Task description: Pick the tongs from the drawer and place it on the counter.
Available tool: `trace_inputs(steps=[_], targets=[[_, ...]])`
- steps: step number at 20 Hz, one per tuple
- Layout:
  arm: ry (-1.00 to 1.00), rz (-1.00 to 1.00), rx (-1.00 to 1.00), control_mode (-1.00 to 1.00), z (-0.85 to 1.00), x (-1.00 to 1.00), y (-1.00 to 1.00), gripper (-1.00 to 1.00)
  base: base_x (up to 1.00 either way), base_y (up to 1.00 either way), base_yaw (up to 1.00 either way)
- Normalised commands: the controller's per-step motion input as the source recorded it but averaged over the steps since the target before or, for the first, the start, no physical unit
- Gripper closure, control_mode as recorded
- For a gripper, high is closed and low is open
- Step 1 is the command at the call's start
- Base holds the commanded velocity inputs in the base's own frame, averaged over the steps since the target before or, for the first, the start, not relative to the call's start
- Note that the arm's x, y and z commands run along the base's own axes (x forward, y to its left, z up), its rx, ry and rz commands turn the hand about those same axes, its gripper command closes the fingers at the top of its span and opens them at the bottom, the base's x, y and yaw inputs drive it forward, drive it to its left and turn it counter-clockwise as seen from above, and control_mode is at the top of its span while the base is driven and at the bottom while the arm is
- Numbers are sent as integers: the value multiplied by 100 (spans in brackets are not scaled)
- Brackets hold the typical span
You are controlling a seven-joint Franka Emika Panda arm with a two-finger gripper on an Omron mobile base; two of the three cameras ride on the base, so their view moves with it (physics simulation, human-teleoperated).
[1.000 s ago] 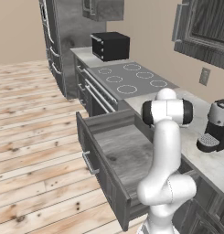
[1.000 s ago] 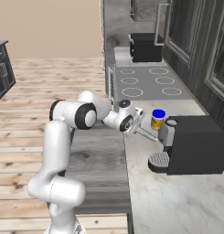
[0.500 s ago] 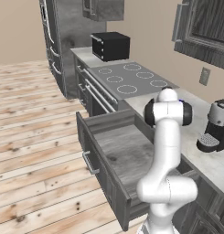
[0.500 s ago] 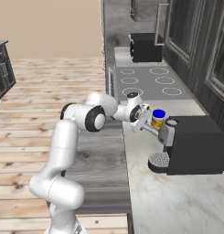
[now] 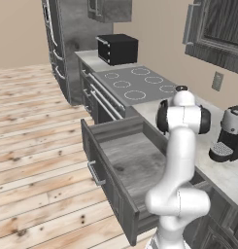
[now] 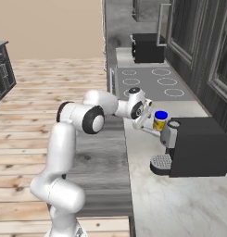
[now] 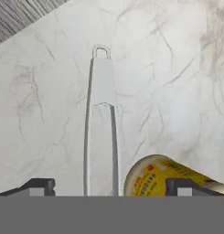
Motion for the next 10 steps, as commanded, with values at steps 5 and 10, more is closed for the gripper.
trace_inputs(steps=[5,10], targets=[[-28,19,0,-100,100,-97,8,-100,0,0,0],[-31,18,0,-100,96,-98,16,-100,0,0,0]])
